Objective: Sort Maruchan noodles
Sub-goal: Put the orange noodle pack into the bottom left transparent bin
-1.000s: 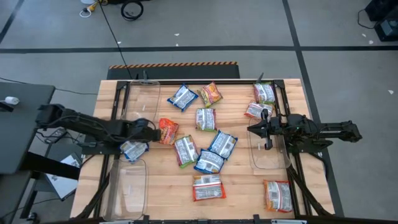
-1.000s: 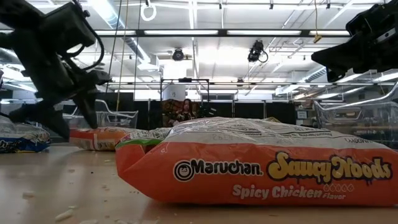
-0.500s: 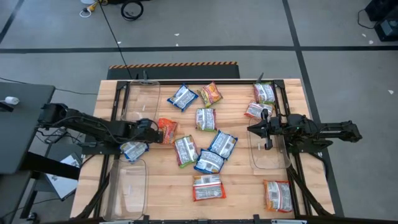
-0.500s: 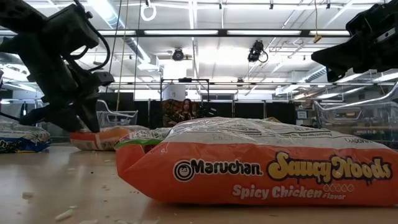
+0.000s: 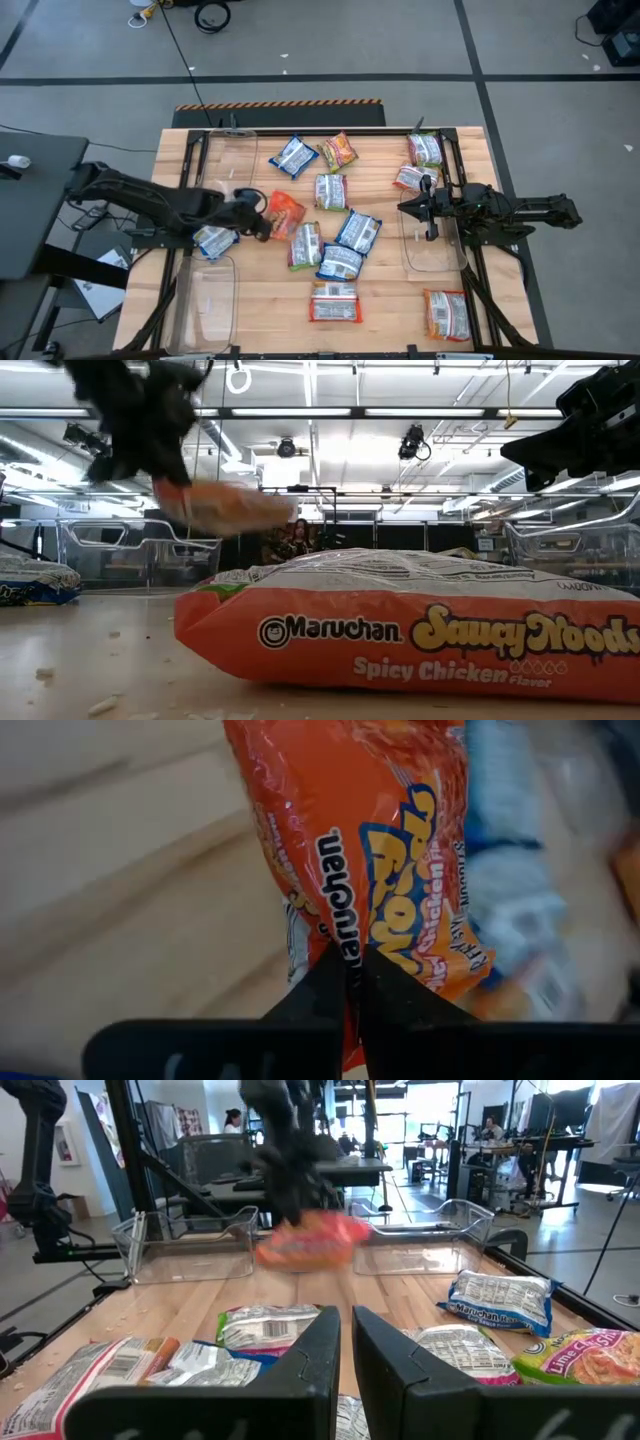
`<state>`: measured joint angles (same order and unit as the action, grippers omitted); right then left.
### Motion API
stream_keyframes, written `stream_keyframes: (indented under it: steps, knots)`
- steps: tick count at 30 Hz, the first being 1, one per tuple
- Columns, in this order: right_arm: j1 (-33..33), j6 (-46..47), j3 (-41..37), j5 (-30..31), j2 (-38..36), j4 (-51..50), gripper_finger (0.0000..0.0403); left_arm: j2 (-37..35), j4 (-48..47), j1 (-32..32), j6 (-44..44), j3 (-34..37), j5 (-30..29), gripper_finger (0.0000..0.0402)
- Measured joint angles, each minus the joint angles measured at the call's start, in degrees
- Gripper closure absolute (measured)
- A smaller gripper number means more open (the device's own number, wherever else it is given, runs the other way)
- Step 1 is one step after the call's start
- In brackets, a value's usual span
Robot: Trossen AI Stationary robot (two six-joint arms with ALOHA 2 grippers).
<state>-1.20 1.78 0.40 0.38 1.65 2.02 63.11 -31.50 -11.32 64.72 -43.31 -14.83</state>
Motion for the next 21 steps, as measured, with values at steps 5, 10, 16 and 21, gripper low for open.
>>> stream_keyframes:
  steps: [5, 10, 16, 21]
  knots:
    - [0.0, 0.0, 0.0, 0.0, 0.0, 0.0, 0.0367, 0.3, -19.7, -7.1, -16.7, -16.6, -2.3, 0.0387]
    - [0.0, 0.0, 0.0, 0.0, 0.0, 0.0, 0.0367, 1.9, -36.9, -16.0, -23.7, -28.3, -2.9, 0.0387]
    - [-0.2, -5.2, 0.0, 2.0, 0.1, 1.9, 0.0367, 6.6, -50.9, -27.3, -11.8, -33.2, 4.6, 0.0387]
    - [-0.2, -10.4, 0.0, 3.5, 0.1, 4.1, 0.0367, 12.5, -55.6, -38.8, -5.3, -33.3, 5.7, 0.0388]
